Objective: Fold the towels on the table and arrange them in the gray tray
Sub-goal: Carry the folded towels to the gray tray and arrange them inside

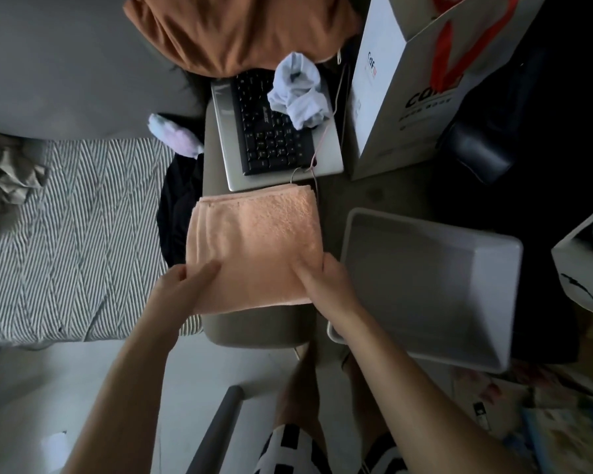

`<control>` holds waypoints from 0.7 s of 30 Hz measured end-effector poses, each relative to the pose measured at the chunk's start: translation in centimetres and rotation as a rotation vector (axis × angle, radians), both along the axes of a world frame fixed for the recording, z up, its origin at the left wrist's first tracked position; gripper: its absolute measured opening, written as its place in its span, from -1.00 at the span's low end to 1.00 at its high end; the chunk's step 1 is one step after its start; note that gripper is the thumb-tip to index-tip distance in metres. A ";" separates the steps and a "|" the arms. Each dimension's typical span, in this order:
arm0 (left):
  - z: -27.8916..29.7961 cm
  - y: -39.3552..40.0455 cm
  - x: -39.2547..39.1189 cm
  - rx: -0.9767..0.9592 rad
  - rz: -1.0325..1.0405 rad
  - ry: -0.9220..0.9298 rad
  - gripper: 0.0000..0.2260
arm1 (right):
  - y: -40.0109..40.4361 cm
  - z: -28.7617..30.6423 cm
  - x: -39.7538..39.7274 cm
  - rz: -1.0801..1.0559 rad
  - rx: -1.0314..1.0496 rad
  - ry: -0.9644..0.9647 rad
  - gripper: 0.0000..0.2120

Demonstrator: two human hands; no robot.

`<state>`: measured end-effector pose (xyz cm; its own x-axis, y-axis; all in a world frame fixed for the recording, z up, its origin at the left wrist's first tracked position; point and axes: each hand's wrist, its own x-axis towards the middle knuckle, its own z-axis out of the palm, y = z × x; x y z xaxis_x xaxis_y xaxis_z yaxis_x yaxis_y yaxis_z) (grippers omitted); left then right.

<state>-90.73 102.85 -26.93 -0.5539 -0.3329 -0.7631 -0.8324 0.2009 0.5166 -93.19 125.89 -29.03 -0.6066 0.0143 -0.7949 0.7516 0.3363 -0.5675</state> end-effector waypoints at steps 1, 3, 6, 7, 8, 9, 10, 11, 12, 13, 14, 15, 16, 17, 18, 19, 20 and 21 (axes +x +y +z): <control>-0.1 -0.1 0.2 0.059 0.039 0.007 -0.40 | -0.2 0.0 0.0 0.022 0.024 -0.002 -0.30; -0.4 -0.2 0.7 0.143 0.082 0.014 -0.40 | -0.4 0.3 0.0 0.015 0.036 0.000 -0.36; -0.7 -0.3 1.2 0.203 0.117 0.050 -0.54 | -0.2 0.8 0.2 0.025 0.077 0.025 -0.50; -0.8 -0.4 1.3 0.218 0.135 0.063 -0.58 | -0.1 1.0 0.4 0.049 0.094 0.013 -0.53; -0.8 -0.5 1.3 0.239 0.151 0.075 -0.61 | 0.0 1.4 0.7 0.078 0.103 -0.006 -0.55; -0.9 -0.5 1.4 0.265 0.160 0.086 -0.63 | 0.1 1.8 0.9 0.114 0.108 -0.022 -0.58; -0.9 -0.5 1.5 0.291 0.168 0.088 -0.64 | 0.3 2.1 1.1 0.165 0.118 -0.026 -0.61; -1.0 -0.4 1.6 0.317 0.180 0.080 -0.63 | 0.5 2.5 1.1 0.225 0.130 -0.020 -0.63; -1.0 -0.4 1.7 0.347 0.201 0.063 -0.63 | 0.7 2.9 1.2 0.258 0.143 -0.011 -0.63; -1.1 -0.3 1.8 0.374 0.221 0.049 -0.65 | 1.0 3.2 1.1 0.235 0.147 -0.014 -0.62; -1.1 -0.2 1.8 0.399 0.236 0.043 -0.69 | 1.2 3.4 1.0 0.183 0.147 -0.023 -0.62; -1.2 -0.1 1.8 0.416 0.245 0.045 -0.71 | 1.4 3.5 0.7 0.140 0.147 -0.035 -0.63; -1.2 -0.1 1.7 0.427 0.248 0.052 -0.70 | 1.5 3.5 0.4 0.104 0.129 -0.055 -0.66; -1.1 -0.1 1.6 0.434 0.245 0.065 -0.68 | 1.6 3.4 0.2 0.051 0.079 -0.090 -0.70; -1.0 -0.1 1.6 0.445 0.238 0.081 -0.65 | 1.6 3.3 -0.2 -0.032 -0.007 -0.139 -0.71; -0.7 -0.2 1.6 0.459 0.225 0.097 -0.63 | 1.6 3.2 -0.6 -0.133 -0.116 -0.197 -0.69; -0.2 -0.3 1.5 0.478 0.204 0.111 -0.62 | 1.7 3.1 -0.9 -0.225 -0.225 -0.238 -0.65; 0.3 -0.3 1.5 0.499 0.170 0.121 -0.62 | 1.8 3.1 -1.2 -0.285 -0.308 -0.253 -0.66</control>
